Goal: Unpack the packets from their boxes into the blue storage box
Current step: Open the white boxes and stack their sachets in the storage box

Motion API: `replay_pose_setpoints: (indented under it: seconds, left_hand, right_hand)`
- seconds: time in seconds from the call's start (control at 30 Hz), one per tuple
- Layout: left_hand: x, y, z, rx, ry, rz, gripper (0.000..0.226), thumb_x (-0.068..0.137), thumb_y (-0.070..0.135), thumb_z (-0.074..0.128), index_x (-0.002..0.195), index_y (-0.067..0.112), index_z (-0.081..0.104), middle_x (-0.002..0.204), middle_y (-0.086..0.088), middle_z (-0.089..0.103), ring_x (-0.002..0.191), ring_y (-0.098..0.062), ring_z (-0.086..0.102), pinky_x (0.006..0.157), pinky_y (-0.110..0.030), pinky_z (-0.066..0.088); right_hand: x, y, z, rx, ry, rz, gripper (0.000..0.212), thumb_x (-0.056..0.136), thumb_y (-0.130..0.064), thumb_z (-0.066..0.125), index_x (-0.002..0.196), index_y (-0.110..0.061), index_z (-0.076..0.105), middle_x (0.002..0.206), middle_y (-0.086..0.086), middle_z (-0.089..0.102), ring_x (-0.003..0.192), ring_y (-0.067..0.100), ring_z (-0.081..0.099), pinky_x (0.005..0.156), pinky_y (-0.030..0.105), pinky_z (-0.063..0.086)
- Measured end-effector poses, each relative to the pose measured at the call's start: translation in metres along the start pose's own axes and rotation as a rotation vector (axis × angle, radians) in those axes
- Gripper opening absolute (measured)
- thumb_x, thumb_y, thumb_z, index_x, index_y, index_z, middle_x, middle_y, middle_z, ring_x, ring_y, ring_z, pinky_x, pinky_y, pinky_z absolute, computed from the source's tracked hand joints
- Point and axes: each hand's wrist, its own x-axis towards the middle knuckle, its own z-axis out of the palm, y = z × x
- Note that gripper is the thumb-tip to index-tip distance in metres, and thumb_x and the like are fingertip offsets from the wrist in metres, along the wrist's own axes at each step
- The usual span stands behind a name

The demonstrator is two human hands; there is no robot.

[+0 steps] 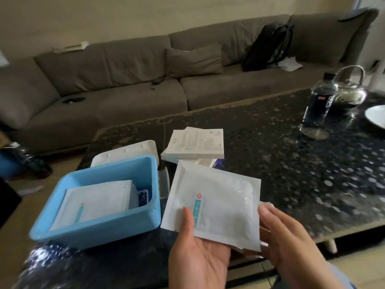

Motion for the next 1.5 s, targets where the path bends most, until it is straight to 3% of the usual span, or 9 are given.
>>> replay_pose_setpoints:
  seconds: [0.2,0.4,0.57,0.83,1.03,1.13,1.27,1.37,1.5]
  left_hand:
    - [0.004,0.028,-0.016,0.042,-0.032,0.004,0.101,0.04,0.041,0.095,0.131,0.014,0.06,0.124,-0.024,0.066,0.106,-0.04,0.068,0.069,-0.048,0.06]
    - [-0.001,0.11,-0.041,0.779,-0.091,0.175,0.02,0.089,0.034,0.065,0.094,0.024,0.081,0.102,-0.012,0.076,0.087,-0.027,0.074,0.071,-0.037,0.061]
    - [-0.006,0.188,-0.055,0.954,-0.138,0.272,0.054,0.06,0.053,0.087,0.097,0.014,0.08,0.094,-0.016,0.076,0.064,-0.016,0.069,0.057,-0.025,0.056]
    - [-0.005,0.29,-0.085,1.318,0.309,0.5,0.026,0.089,0.028,0.067,0.07,0.011,0.075,0.061,-0.006,0.064,0.057,-0.014,0.053,0.061,-0.032,0.043]
    - [0.004,0.305,-0.092,1.603,0.514,0.708,0.013,0.094,0.019,0.063,0.084,0.023,0.07,0.076,0.005,0.069,0.074,-0.007,0.063,0.07,-0.023,0.048]
    - [0.014,0.302,-0.09,1.866,0.429,0.605,0.011,0.093,0.022,0.065,0.099,0.031,0.067,0.098,0.016,0.066,0.092,0.003,0.059,0.078,-0.016,0.047]
    - [0.032,0.304,-0.099,2.25,0.304,0.267,0.047,0.091,0.034,0.067,0.135,0.039,0.051,0.147,0.018,0.043,0.143,-0.009,0.029,0.118,-0.045,0.024]
    - [0.04,0.308,-0.097,2.482,0.188,-0.1,0.068,0.091,0.036,0.066,0.149,0.039,0.031,0.161,0.018,0.017,0.152,-0.015,-0.007,0.114,-0.062,-0.015]
    - [0.047,0.305,-0.087,2.614,0.159,-0.228,0.073,0.086,0.033,0.072,0.147,0.037,0.032,0.159,0.013,0.024,0.152,-0.021,-0.009,0.107,-0.066,-0.024]
  right_hand:
    - [0.009,-0.01,0.027,-0.021,-0.092,0.073,0.025,0.073,-0.024,0.065,0.082,-0.004,0.078,0.085,0.022,0.074,0.063,0.03,0.069,0.048,0.034,0.053]
    - [0.021,-0.034,0.061,-0.119,-0.13,0.023,0.024,0.072,-0.02,0.065,0.075,0.001,0.076,0.078,0.023,0.072,0.054,0.025,0.066,0.045,0.034,0.053]
    - [0.04,-0.055,0.115,-0.281,-0.237,-0.07,0.018,0.088,-0.012,0.062,0.105,-0.018,0.065,0.087,0.005,0.077,0.074,0.024,0.075,0.056,0.038,0.055]
    - [0.085,-0.048,0.213,-0.467,-0.362,-0.04,0.029,0.09,-0.009,0.063,0.114,-0.025,0.055,0.101,0.002,0.07,0.086,0.023,0.071,0.064,0.041,0.063]
    - [0.105,-0.015,0.239,-0.505,-0.366,0.141,0.031,0.092,-0.006,0.062,0.119,-0.02,0.054,0.097,0.007,0.069,0.079,0.024,0.072,0.064,0.043,0.062]
    - [0.108,-0.004,0.245,-0.534,-0.358,0.175,0.033,0.091,-0.007,0.063,0.12,-0.019,0.054,0.102,0.008,0.067,0.085,0.027,0.071,0.068,0.047,0.062]
    - [0.112,0.001,0.249,-0.599,-0.371,0.193,0.034,0.09,-0.007,0.065,0.118,-0.021,0.053,0.107,0.006,0.067,0.09,0.028,0.071,0.073,0.049,0.061]
    - [0.115,0.003,0.251,-0.764,-0.403,0.163,0.038,0.089,-0.011,0.067,0.121,-0.023,0.05,0.109,0.004,0.067,0.086,0.024,0.072,0.074,0.043,0.062]
    - [0.119,-0.003,0.249,-1.111,-0.477,0.051,0.068,0.088,-0.019,0.07,0.142,-0.026,0.03,0.103,0.004,0.066,0.078,0.019,0.071,0.07,0.032,0.062]
